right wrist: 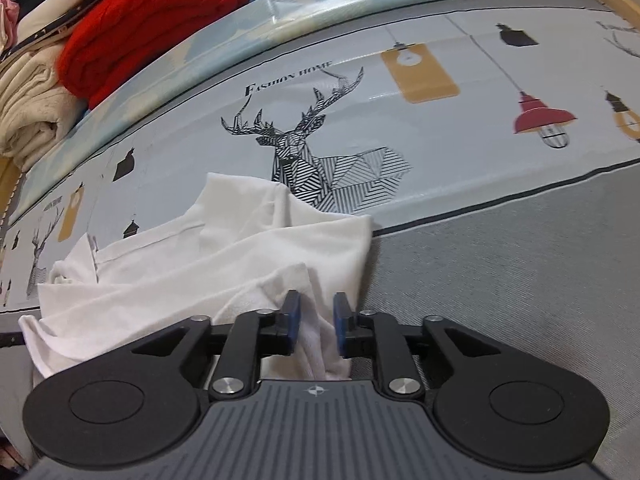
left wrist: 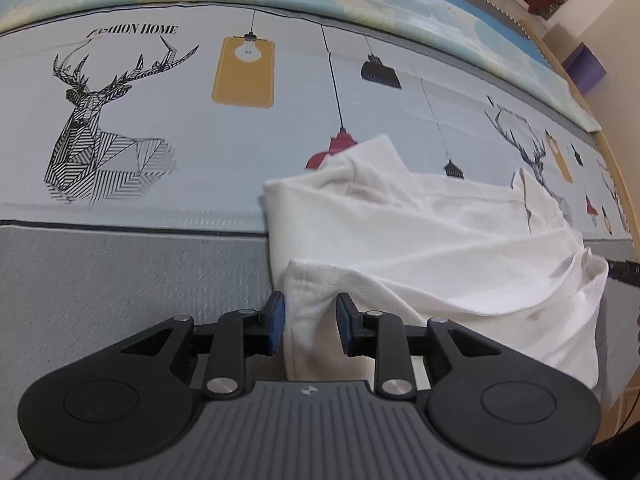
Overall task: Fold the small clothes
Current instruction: 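Lower the hem onto the shirt and open both tools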
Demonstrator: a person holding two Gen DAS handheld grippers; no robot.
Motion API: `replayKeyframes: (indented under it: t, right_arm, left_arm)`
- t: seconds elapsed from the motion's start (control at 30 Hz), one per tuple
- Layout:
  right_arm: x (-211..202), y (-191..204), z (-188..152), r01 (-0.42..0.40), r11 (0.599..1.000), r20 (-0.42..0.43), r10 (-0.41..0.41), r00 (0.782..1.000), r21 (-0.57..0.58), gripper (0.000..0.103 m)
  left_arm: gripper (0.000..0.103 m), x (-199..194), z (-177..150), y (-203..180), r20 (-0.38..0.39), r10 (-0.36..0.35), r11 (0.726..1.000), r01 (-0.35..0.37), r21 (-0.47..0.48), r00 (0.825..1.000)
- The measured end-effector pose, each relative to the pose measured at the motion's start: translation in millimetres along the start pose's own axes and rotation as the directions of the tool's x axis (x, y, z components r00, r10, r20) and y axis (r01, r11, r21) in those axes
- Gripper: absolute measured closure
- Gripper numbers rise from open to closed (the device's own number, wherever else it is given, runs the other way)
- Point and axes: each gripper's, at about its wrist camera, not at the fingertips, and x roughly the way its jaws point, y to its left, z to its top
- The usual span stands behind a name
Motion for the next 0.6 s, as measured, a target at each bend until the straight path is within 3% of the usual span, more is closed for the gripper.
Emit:
replayKeyframes:
  t: [0.27, 0.37, 0.6]
  right_arm:
    - [0.7, -6.6, 6.7, -0.1, 0.994, 0.006, 0.1, 0.995, 0.033, 0.071]
    - [-0.2, -9.1, 8.1, -0.138, 0.99, 0.003, 0.138, 0.99, 0.037, 0.068]
    - [-13.1, -27.1, 13.3, -0.124, 0.983, 0.089, 0.112, 0.99, 0.137, 0.066]
  left_arm:
    - [0.073, 10.7, 11.5, -3.5, 0.003, -0.001, 1.0, 0.001, 0.002, 1.0]
    - [0.086, 8.9, 13.1, 0.0, 0.013, 0.008, 1.0, -0.008, -0.012, 1.0]
    - [0.087, -6.0, 16.9, 12.5, 0.082, -0.007, 0.997, 0.014, -0.082, 0.997]
